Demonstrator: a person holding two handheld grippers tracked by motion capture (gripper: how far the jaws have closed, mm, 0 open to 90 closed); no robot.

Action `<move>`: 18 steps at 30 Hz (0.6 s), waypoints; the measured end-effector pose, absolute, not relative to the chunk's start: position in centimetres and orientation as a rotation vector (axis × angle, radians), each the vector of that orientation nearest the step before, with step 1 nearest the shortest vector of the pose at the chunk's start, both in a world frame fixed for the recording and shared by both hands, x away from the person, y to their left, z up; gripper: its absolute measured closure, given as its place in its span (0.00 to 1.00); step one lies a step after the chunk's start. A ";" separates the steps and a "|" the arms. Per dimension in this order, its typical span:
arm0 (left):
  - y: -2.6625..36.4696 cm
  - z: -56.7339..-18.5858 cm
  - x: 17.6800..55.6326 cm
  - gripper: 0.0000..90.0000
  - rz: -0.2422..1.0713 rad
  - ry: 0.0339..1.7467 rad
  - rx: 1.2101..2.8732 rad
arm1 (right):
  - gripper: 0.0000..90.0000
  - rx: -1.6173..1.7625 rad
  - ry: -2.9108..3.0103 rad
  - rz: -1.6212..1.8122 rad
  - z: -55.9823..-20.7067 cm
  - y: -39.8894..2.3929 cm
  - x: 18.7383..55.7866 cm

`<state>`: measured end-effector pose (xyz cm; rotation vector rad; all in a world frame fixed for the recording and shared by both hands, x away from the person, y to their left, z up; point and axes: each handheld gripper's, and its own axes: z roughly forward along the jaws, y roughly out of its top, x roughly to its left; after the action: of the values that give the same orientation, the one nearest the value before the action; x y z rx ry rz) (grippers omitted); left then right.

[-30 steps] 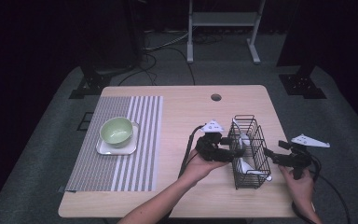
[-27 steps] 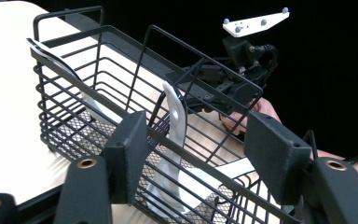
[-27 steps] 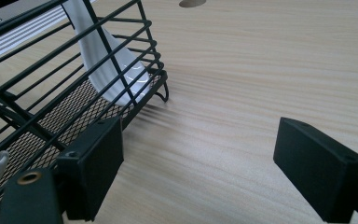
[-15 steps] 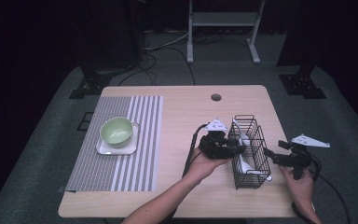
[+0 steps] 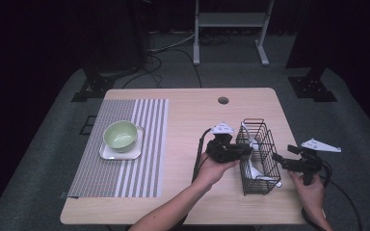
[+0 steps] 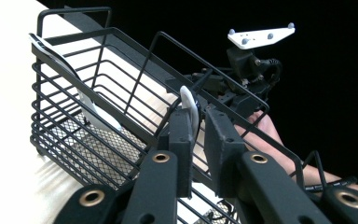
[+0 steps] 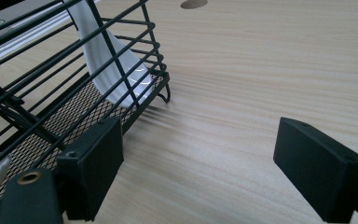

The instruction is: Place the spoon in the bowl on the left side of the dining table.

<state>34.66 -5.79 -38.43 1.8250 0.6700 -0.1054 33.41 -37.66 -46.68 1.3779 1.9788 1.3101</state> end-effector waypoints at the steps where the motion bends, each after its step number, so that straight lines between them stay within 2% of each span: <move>1: -5.8 -38.4 34.7 0.92 -0.107 0.671 1.822 | 0.16 1.378 1.979 1.311 -46.7 -37.7 33.4; 6: -5.8 -38.6 34.7 0.95 -0.107 0.681 1.812 | 0.16 1.375 1.976 1.314 -46.7 -37.7 33.4; 18: -5.6 -38.8 34.5 0.96 -0.108 0.695 1.786 | 0.16 1.375 1.977 1.316 -46.7 -37.7 33.4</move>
<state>34.51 -5.56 -38.82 1.7857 0.6955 -0.1083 33.39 -37.69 -46.66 1.3748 1.9767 1.3156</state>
